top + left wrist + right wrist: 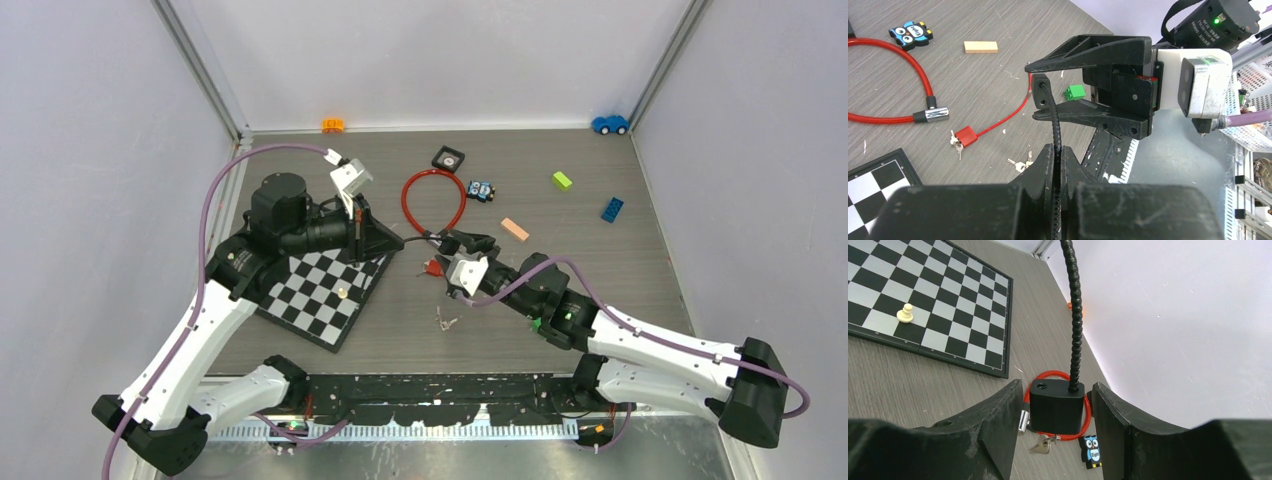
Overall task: Lock with the key
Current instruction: Pick up the lock from the center of the board.
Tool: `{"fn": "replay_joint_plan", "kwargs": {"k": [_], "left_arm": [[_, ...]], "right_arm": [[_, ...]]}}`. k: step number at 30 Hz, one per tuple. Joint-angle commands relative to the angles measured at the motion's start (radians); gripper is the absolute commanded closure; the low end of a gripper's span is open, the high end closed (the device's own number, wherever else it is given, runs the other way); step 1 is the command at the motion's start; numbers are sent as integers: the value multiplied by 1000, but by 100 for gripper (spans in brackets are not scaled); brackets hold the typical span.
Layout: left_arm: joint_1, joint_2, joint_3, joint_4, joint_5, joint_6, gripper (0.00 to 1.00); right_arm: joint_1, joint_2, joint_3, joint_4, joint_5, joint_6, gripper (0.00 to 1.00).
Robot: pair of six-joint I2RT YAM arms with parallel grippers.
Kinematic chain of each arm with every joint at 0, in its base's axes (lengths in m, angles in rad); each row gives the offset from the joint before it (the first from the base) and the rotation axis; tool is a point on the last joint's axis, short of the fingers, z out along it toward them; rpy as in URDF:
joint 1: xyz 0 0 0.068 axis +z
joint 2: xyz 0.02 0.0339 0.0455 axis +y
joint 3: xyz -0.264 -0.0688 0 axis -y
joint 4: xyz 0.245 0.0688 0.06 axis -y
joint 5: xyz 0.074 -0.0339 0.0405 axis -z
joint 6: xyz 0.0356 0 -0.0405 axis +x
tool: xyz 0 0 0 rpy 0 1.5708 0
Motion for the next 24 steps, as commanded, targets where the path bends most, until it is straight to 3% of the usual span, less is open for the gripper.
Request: {"fn": "replay_joint_plan", "kwargs": {"k": [1, 24], "left_arm": [[0, -27, 11, 85, 28, -23, 100], [0, -26, -7, 118, 29, -53, 100]], "right_arm": [[17, 24, -11, 103, 67, -9, 42], [70, 48, -62, 275, 168, -5, 45]]}}
